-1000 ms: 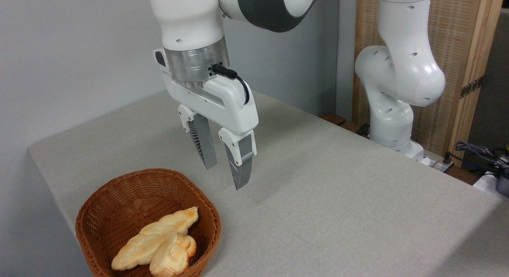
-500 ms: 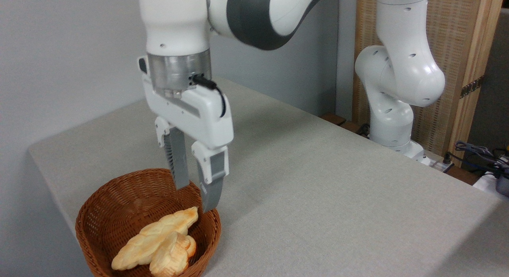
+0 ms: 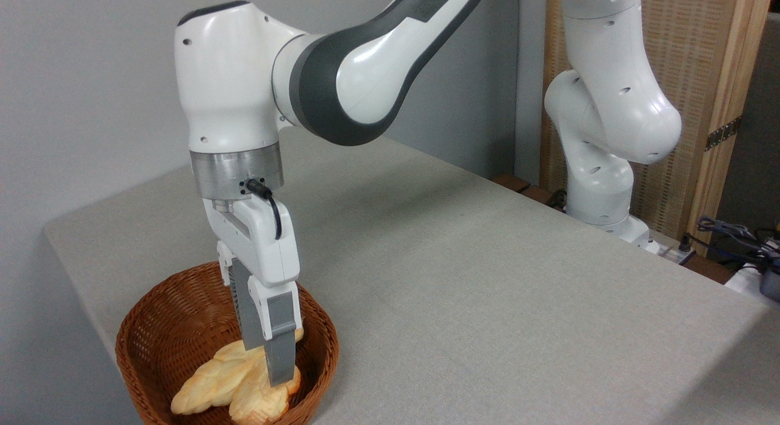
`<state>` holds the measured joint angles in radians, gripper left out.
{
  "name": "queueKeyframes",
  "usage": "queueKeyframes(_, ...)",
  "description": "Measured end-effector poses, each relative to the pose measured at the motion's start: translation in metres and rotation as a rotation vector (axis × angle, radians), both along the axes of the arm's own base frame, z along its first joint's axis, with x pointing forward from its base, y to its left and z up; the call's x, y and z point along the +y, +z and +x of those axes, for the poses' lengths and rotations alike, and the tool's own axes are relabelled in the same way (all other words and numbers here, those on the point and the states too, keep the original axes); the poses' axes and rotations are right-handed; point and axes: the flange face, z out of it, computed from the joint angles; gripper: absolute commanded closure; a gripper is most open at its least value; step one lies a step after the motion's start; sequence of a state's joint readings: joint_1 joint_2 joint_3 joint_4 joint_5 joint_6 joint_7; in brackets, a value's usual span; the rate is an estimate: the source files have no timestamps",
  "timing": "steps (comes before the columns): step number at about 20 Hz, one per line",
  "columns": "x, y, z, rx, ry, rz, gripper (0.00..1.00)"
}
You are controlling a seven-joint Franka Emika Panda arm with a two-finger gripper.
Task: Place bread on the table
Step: 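Lower the open gripper into the basket over the small bread roll, then close the gripper on the small bread roll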
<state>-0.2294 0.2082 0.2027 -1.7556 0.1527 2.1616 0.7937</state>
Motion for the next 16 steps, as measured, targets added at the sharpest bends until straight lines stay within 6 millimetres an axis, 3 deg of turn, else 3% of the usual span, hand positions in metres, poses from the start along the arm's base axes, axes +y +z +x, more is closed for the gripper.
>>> queueKeyframes(7, -0.007, -0.008, 0.006, -0.019, -0.029, 0.026, 0.0)
queueKeyframes(13, -0.008, -0.015, 0.007, 0.003, -0.094, 0.042, 0.5)
queueKeyframes(16, -0.006, -0.015, 0.007, 0.005, -0.112, 0.047, 0.54)
